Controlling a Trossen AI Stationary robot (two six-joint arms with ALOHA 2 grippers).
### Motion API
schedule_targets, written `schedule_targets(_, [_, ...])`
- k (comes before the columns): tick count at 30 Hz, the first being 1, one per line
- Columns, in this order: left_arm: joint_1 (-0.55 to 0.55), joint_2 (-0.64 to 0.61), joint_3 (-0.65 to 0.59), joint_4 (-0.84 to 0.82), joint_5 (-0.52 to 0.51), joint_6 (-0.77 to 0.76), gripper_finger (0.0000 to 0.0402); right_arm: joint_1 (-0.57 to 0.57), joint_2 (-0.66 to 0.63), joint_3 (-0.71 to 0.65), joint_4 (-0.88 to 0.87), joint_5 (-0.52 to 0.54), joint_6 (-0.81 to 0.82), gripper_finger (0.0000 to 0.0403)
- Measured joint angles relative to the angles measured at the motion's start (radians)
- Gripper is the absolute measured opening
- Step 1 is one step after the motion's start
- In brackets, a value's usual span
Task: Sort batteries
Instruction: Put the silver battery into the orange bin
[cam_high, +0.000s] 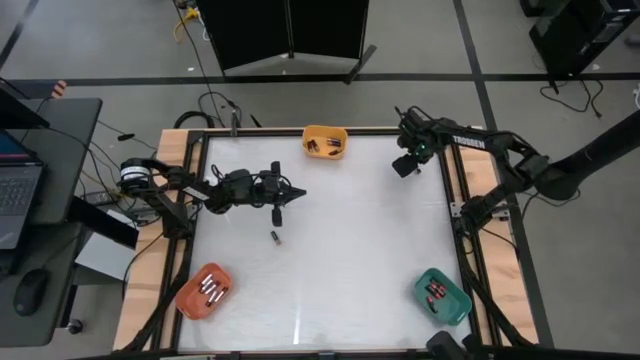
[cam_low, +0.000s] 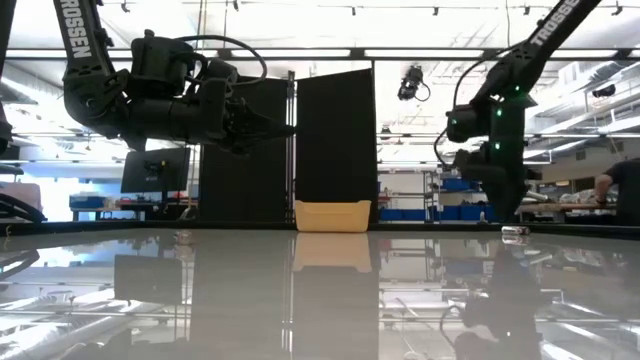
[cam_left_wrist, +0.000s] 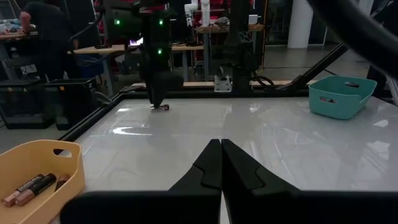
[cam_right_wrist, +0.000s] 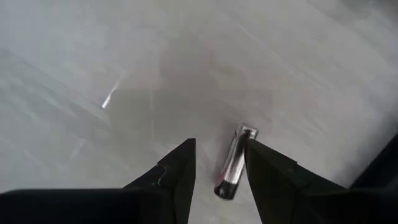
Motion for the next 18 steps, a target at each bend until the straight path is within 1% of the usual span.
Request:
schedule_targets(4, [0.000,0.000,0.000,0.000,0.000,0.000,0.0005,-0.003,0.032,-0.004,0.018,0.090,-0.002,0.0138])
schedule_targets(5, [0.000,0.000,0.000,0.000,0.000,0.000,0.0005,-0.005,0.036,-0.004,0.020,0.097,-0.002,0.0136])
schedule_targets(11, [0.000,0.000,0.000,-0.001,0.000,0.000,0.0005,-0.008,0.048,-0.004,0.031,0.095,0.001,0.0119])
schedule_targets(15, [0.000,0.000,0.000,-0.002,0.000,-0.001,0.0005,-0.014,0.048,-0.004,0.034,0.067,0.015,0.0105])
schedule_targets(18, [0.000,0.000,0.000,-0.004,0.000,-0.001,0.0005,-0.014,0.048,-0.004,0.035,0.066,0.015,0.0095])
